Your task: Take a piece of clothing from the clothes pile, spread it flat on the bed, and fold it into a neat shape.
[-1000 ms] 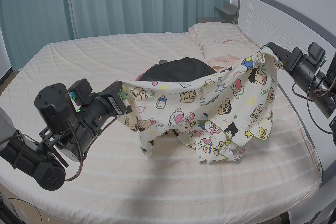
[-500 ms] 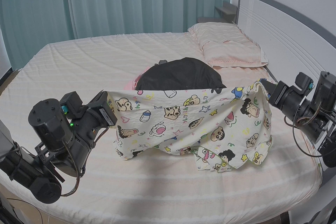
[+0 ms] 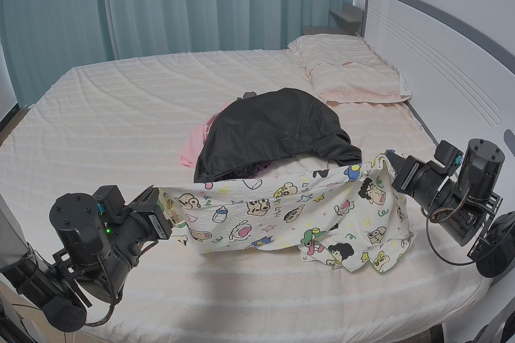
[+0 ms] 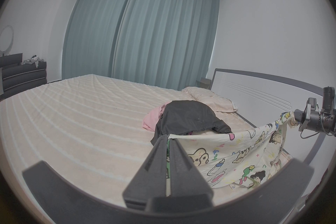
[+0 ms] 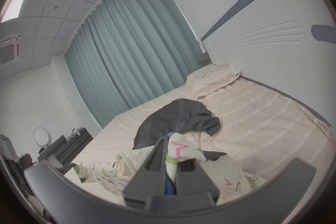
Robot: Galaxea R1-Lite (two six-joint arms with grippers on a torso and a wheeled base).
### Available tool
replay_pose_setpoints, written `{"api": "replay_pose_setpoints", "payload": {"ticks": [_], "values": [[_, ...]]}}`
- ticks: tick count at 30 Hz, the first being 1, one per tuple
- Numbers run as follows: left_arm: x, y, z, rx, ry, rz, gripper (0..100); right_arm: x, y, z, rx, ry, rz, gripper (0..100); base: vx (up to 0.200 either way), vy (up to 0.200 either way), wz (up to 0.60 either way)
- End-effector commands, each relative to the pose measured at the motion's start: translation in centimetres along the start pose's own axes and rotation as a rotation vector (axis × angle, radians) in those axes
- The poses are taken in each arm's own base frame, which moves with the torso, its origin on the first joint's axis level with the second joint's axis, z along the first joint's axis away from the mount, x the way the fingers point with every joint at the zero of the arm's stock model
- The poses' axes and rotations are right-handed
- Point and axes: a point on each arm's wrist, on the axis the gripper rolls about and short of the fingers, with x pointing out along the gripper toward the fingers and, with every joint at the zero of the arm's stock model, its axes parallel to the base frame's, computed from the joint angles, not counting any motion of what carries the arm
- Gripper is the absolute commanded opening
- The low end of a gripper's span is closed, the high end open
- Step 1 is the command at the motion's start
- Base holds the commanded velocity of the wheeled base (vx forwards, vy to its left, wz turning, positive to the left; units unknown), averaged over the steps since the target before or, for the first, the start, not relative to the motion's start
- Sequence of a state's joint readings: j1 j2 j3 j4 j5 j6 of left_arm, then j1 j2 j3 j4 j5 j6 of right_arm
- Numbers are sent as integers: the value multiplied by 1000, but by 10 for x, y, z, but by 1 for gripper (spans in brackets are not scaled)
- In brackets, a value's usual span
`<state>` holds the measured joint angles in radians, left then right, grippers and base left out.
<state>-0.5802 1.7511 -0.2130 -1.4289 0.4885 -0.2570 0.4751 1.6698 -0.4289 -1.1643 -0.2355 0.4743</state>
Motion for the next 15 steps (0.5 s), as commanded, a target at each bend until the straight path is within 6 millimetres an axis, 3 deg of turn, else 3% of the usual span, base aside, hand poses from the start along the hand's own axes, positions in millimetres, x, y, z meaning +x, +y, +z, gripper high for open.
{"api": "replay_pose_setpoints", "payload": {"ticks": [1, 13, 15], "values": [[-3, 2, -3, 0, 13, 2, 0, -1, -4, -12, -7, 52, -10, 0, 0, 0, 0], [-3, 3, -4, -20, 16, 11, 0, -6, -3, -19, -17, 75, -13, 0, -200, 0, 0], [-4, 4, -5, -13, 18, 35, 0, -7, -2, -18, -15, 71, -8, 0, 0, 0, 0]]}}
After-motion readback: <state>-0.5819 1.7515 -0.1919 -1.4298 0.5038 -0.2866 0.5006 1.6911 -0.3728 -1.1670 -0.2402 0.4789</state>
